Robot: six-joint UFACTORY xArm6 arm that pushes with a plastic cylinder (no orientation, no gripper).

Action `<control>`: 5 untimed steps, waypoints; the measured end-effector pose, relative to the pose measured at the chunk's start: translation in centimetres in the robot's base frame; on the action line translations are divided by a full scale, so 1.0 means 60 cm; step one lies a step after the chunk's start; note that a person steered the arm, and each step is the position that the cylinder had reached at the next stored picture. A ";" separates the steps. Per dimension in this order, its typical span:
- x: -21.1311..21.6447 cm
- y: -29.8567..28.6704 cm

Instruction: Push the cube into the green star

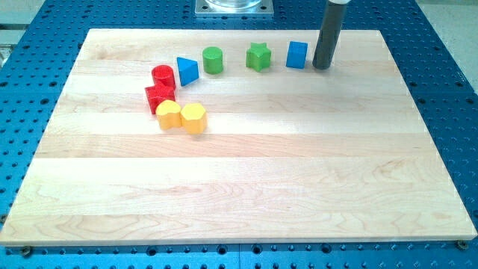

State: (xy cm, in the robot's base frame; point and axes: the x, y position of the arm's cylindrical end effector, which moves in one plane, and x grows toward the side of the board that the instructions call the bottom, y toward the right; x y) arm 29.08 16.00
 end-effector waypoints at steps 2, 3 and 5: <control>-0.013 0.036; -0.013 0.049; -0.041 0.025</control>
State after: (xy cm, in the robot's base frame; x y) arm 26.61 17.50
